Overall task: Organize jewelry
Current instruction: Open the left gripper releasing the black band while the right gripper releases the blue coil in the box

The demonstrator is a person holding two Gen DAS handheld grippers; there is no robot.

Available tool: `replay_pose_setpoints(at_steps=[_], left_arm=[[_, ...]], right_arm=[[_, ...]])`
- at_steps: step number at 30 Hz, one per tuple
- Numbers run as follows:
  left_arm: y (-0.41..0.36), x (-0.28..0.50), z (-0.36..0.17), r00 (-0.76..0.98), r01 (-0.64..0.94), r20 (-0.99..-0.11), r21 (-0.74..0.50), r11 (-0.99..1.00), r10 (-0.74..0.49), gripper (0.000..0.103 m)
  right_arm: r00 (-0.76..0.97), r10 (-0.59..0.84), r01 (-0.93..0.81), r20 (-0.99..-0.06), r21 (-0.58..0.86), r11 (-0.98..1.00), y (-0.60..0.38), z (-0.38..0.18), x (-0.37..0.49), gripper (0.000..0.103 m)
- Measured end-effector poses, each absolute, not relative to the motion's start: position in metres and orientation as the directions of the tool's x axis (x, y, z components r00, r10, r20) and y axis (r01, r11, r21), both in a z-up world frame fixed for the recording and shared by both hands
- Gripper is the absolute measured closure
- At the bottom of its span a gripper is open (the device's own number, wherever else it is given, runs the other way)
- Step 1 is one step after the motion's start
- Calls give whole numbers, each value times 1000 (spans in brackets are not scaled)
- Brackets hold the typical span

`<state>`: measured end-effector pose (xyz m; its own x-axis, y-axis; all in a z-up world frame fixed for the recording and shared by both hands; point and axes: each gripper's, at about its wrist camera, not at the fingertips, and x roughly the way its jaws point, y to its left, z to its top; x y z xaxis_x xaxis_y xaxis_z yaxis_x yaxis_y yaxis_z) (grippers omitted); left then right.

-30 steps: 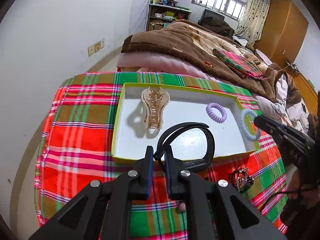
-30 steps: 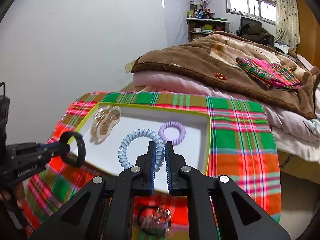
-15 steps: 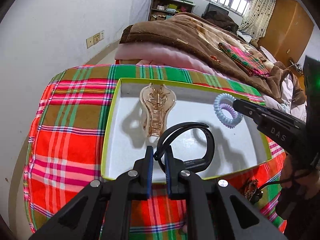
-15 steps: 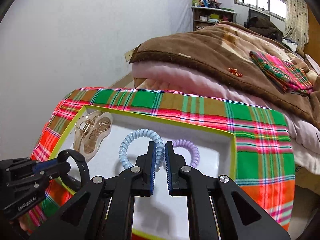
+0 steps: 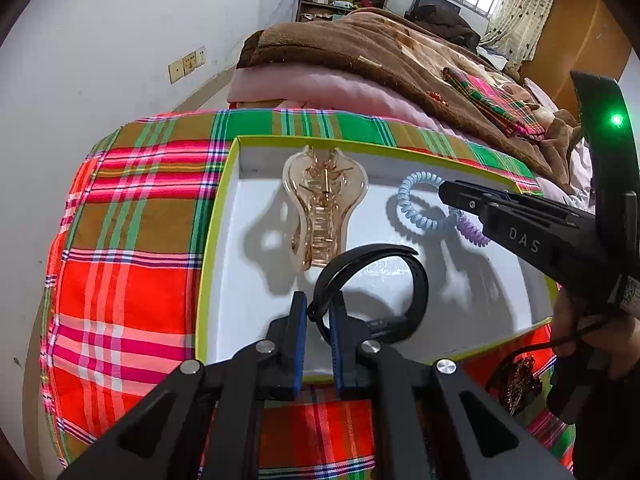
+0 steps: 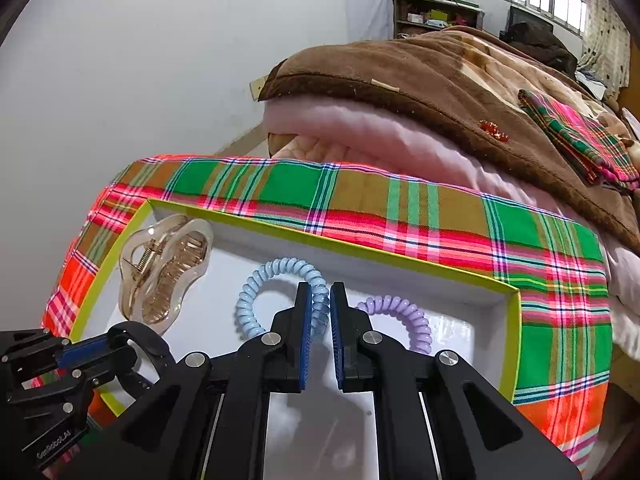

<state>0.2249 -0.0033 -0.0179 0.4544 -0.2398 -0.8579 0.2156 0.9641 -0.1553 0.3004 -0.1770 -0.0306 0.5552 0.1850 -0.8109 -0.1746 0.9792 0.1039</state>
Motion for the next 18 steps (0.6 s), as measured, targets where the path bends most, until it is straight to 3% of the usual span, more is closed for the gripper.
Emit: replay_pose_setpoints(at_steps=[18], left_arm=[[-1,230,-25,431,201,-868,-175,964,-247,90]], right_arm=[[537,183,-166,-824,110,980,-177,-40,307,93]])
